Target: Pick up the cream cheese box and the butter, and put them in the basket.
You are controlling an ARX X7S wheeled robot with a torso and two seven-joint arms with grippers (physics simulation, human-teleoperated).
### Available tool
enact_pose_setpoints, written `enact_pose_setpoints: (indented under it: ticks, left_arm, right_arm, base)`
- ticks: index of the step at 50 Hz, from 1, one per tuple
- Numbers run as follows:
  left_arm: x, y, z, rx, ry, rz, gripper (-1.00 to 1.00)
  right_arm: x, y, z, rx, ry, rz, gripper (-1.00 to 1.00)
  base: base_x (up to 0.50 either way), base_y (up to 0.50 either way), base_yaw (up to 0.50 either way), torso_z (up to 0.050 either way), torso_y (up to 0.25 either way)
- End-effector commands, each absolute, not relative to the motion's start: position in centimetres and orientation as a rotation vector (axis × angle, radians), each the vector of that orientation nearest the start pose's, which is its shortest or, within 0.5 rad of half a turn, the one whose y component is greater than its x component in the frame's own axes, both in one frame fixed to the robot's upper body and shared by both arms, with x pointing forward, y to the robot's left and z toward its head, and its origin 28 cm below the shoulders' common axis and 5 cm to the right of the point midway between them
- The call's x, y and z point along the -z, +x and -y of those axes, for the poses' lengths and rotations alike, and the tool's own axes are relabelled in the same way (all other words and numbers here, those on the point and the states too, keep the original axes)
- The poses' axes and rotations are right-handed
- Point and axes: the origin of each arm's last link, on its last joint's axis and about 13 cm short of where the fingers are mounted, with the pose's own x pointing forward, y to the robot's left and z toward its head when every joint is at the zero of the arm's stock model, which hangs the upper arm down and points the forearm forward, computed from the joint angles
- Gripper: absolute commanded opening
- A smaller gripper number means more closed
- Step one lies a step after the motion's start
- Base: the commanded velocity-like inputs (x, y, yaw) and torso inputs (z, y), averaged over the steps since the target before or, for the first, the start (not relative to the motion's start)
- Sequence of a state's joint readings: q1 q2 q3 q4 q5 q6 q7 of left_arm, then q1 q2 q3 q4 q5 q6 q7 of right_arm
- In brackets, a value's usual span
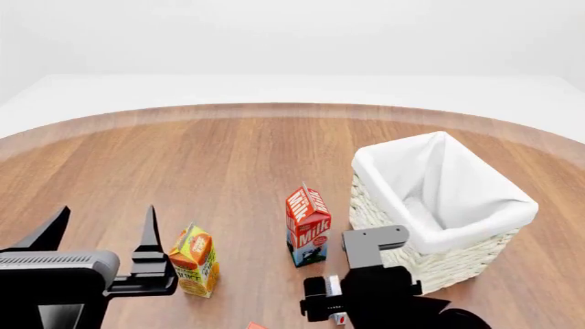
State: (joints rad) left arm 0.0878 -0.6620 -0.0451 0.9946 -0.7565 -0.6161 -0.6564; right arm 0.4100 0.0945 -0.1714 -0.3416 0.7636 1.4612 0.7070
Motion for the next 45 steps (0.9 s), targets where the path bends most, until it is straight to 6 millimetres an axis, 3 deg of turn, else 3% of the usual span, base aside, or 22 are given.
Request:
enact_pose_setpoints:
  ticks: [1,45]
  left_arm:
    - [-16.4,14.1,-24.5,-0.058,0.059,0.123,1.0]
    - [-16.5,14.0,-24.3,-0.052,0.056,0.124,1.0]
  right_arm:
    - [-9.6,22.8,4.7,-0.096,-0.121,-0.753,1.0]
    - [-6.6,22.6,4.3,-0.108,-0.164,-0.825,1.0]
  base:
    - [0.0,0.0,0.0,0.0,0.0]
    - [0.0,0.0,0.0,0.0,0.0]
